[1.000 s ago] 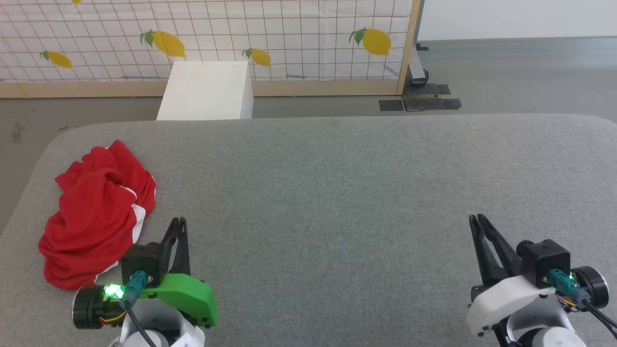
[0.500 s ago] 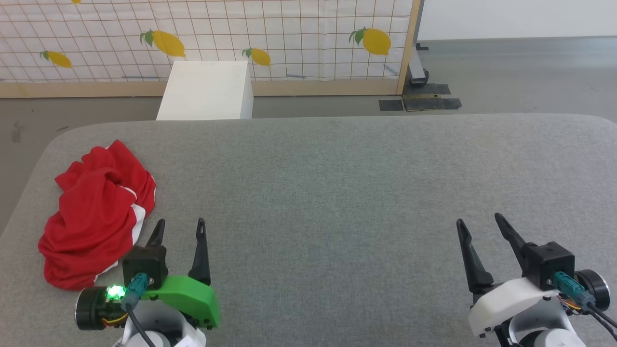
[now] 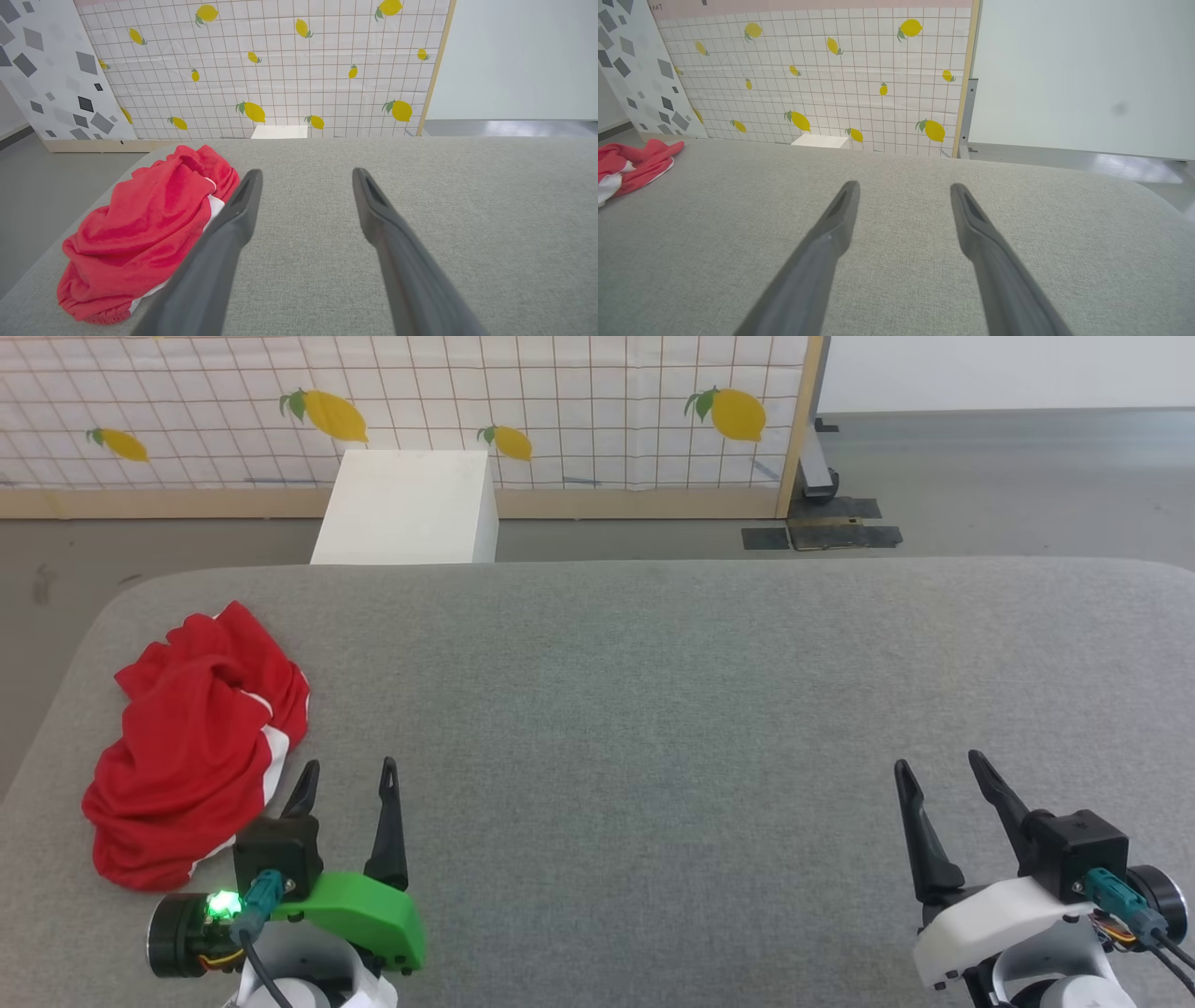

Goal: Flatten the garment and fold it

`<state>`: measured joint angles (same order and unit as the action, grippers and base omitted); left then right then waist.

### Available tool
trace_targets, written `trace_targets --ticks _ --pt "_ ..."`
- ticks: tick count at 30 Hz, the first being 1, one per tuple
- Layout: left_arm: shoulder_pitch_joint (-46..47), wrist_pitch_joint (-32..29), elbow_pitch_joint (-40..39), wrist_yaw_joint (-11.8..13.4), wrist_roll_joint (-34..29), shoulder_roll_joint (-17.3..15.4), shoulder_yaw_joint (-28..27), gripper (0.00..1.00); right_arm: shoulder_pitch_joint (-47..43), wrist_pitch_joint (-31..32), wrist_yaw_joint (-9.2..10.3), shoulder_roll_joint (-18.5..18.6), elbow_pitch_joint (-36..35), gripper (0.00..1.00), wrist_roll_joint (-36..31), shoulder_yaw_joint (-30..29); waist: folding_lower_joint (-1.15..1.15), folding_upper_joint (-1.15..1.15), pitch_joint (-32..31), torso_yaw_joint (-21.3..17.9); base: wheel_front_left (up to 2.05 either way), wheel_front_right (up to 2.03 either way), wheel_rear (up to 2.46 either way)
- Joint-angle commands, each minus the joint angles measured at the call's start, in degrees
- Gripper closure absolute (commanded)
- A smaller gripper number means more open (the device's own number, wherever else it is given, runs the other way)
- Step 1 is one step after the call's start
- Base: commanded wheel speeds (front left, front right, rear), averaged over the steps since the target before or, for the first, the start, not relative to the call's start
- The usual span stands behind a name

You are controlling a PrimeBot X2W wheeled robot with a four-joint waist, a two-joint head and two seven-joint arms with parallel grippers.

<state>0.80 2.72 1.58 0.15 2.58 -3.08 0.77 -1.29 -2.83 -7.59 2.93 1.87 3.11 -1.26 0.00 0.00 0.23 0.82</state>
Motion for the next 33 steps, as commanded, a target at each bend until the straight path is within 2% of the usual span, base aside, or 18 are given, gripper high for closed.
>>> trace_targets --ticks 1,11,33 --pt "-0.56 0.75 0.31 0.36 0.47 0.04 -0.02 0.00 -0.68 -0.70 0.02 -0.01 0.26 0.00 0.47 -0.17 0.00 0.00 0.08 0.39 0.00 0.00 0.00" --pt "-0.80 1.92 0.74 0.66 1.08 0.05 -0.33 0.00 -0.97 -1.87 0.03 -0.02 0.86 0.00 1.25 -0.54 0.00 0.00 0.33 3.74 0.00 0.00 0.00" --pt "-2.20 4.53 1.63 1.43 2.88 0.09 -0.91 0.00 -1.94 -4.46 0.05 -0.02 2.65 0.00 3.26 -1.01 0.00 0.00 0.16 14.00 0.00 0.00 0.00"
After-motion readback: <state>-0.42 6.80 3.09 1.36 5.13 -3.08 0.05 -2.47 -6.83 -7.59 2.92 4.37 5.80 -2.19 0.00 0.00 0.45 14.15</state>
